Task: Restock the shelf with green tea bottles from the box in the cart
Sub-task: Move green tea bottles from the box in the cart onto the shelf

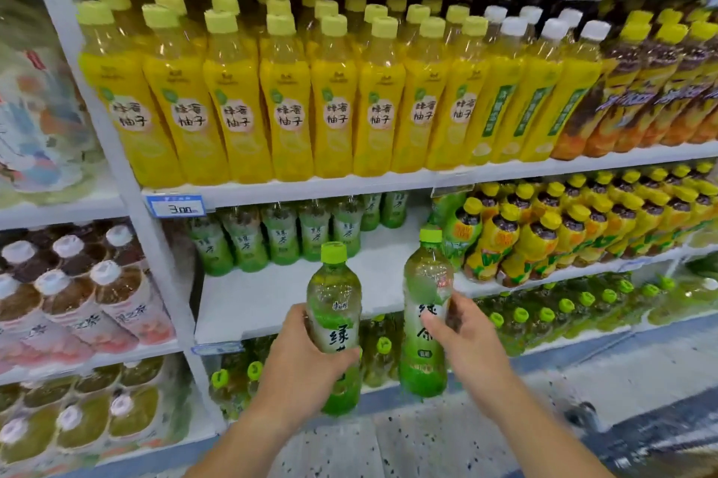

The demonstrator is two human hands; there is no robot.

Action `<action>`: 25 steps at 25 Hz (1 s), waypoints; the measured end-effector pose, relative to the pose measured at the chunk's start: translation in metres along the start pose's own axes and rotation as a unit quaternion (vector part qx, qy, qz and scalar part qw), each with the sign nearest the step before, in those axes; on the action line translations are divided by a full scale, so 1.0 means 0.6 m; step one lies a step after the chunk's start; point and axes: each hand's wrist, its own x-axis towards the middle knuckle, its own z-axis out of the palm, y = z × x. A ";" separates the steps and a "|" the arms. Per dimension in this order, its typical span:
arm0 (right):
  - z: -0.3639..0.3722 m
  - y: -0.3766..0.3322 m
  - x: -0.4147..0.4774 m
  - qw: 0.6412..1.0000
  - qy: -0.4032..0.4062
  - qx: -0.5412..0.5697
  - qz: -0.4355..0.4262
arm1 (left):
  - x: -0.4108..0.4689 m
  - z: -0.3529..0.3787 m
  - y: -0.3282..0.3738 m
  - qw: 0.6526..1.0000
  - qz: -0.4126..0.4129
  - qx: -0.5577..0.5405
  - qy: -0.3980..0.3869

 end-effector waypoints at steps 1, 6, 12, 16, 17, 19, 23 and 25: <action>0.005 0.016 0.032 1.000 0.004 -0.001 -0.012 | 0.036 0.012 -0.008 1.000 0.007 -0.001 0.002; 0.015 0.064 0.162 0.998 0.005 -0.020 -0.067 | 0.186 0.067 -0.043 0.998 0.061 0.012 0.014; 0.018 0.089 0.270 0.988 0.023 -0.023 -0.153 | 0.313 0.125 -0.058 0.990 0.138 -0.004 0.031; 0.033 0.123 0.303 0.978 0.007 -0.024 -0.207 | 0.359 0.154 -0.059 0.986 0.165 -0.016 0.016; 0.033 0.131 0.309 0.976 0.007 -0.023 -0.216 | 0.367 0.160 -0.057 0.985 0.169 -0.019 0.014; 0.030 0.144 0.316 0.974 0.004 -0.015 -0.225 | 0.379 0.171 -0.056 0.983 0.182 -0.019 0.015; 0.019 0.155 0.324 0.976 0.036 -0.013 -0.216 | 0.387 0.185 -0.061 0.977 0.213 0.010 0.023; 0.020 0.164 0.323 0.980 0.040 -0.041 -0.192 | 0.395 0.187 -0.086 0.977 0.210 0.031 0.028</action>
